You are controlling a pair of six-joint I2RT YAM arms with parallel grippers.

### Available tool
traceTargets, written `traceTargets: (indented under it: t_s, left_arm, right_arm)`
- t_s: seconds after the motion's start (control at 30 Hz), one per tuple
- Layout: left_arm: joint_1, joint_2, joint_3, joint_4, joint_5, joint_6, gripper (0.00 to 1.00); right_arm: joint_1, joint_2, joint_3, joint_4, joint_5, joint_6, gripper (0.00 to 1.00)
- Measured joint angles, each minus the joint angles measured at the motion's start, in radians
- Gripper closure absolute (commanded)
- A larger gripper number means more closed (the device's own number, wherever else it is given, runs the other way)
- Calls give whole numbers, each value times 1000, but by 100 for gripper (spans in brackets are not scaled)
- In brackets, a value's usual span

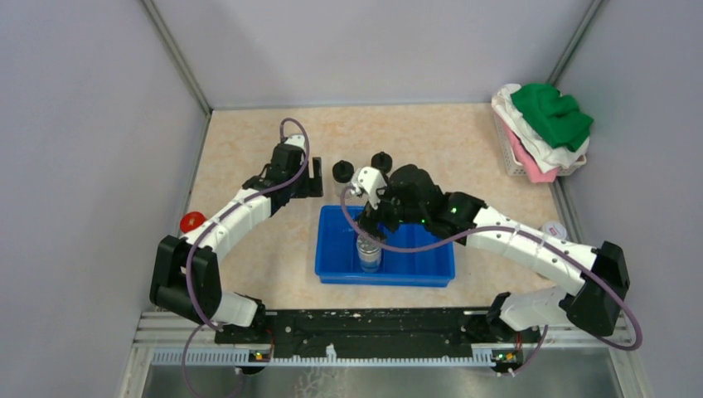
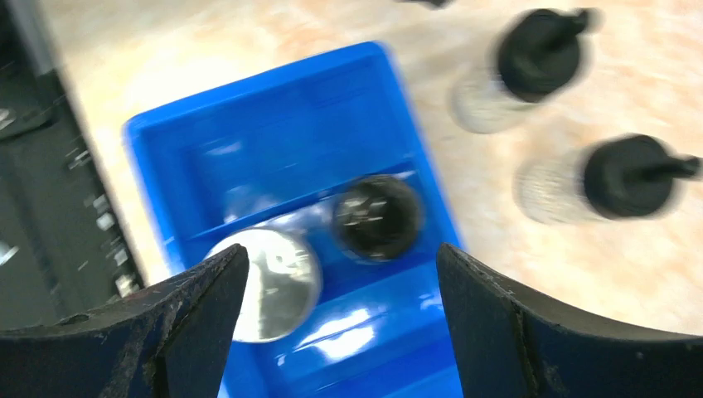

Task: Organize the condiment bottles
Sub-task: Place the bottle in the storage box.

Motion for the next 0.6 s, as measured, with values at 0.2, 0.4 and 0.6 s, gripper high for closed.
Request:
traceTargets:
  t_s: [0.2, 0.4, 0.6]
  left_arm:
    - [0, 3, 52, -8, 4, 8, 13]
    - [0, 26, 138, 16, 12, 13, 13]
    - [0, 10, 86, 29, 24, 12, 12]
  right_arm:
    - [-103, 44, 129, 17, 304, 65, 19]
    - [-293, 124, 184, 86, 370, 203, 19]
    - [-428, 259, 161, 188, 278, 276, 15]
